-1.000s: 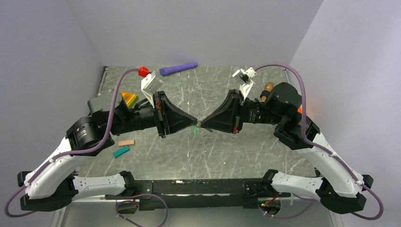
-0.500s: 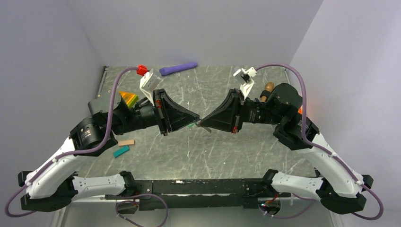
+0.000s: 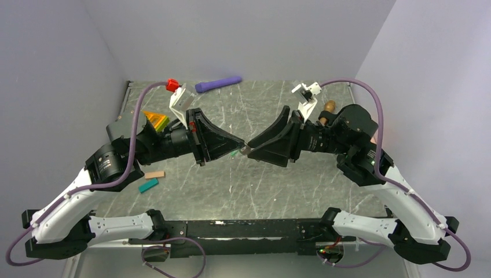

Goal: Remove the keys from the keyring

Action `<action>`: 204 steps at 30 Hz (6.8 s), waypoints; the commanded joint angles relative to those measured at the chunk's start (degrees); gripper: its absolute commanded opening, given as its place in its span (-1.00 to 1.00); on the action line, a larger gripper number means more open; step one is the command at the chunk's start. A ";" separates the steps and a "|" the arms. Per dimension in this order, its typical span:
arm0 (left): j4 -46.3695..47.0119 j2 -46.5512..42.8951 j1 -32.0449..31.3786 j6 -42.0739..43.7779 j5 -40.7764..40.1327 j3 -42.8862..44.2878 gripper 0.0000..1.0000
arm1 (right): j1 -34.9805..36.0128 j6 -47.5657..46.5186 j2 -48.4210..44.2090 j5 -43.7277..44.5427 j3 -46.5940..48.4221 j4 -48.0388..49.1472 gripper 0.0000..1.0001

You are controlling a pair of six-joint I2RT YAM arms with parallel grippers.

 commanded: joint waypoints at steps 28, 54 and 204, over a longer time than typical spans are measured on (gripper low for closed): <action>11.69 -5.81 -0.98 -6.25 -6.09 -9.36 -1.00 | 0.34 -0.43 0.92 0.78 0.63 4.79 -1.00; 22.92 -6.92 -18.12 -4.42 -39.05 -16.01 -1.00 | 0.26 1.86 0.97 13.71 0.99 12.78 -1.00; -14.44 7.70 19.32 7.14 24.02 10.72 -1.00 | -2.93 -16.42 15.09 -9.88 17.55 -16.55 -0.18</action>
